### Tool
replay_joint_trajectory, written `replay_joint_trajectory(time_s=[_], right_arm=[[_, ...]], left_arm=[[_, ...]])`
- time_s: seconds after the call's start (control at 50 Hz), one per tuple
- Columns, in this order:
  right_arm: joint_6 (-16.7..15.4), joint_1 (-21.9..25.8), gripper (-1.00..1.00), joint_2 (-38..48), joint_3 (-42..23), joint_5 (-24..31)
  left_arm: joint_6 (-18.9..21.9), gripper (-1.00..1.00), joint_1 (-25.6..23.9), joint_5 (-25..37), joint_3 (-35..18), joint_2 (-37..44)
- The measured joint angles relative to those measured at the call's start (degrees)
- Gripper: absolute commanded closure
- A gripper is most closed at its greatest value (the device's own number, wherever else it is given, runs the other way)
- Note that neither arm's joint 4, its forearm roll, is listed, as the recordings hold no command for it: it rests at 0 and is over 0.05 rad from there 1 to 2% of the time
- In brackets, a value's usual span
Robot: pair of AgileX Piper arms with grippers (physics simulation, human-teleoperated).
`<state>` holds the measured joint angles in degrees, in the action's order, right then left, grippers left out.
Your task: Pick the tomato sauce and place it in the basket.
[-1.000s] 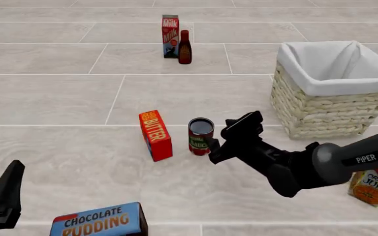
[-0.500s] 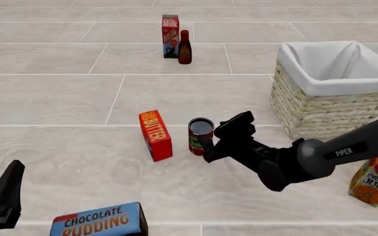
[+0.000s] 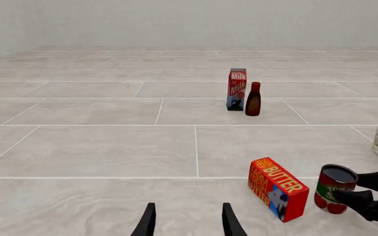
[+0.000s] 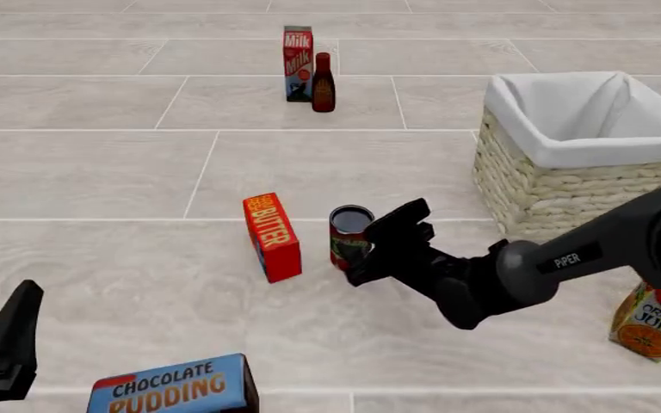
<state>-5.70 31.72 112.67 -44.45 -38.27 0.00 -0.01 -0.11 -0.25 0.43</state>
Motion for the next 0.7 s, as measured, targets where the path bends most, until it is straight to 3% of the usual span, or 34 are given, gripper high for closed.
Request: replay_joint_trajectory(time_s=[0.32,0.34,0.7], right_arm=[[0.55,0.13,-1.0,1.43,-1.22,0.62],[0.6,0.13,1.0,1.45,-1.24,0.61],[-0.48,0.12,1.0,-1.15,-0.14,1.13]], left_arm=[[0.0,-1.0,0.0,0.0,0.0,0.0],[0.0,-1.0,0.0,0.0,0.0,0.0],[0.0,-1.0,0.0,0.0,0.0,0.0]])
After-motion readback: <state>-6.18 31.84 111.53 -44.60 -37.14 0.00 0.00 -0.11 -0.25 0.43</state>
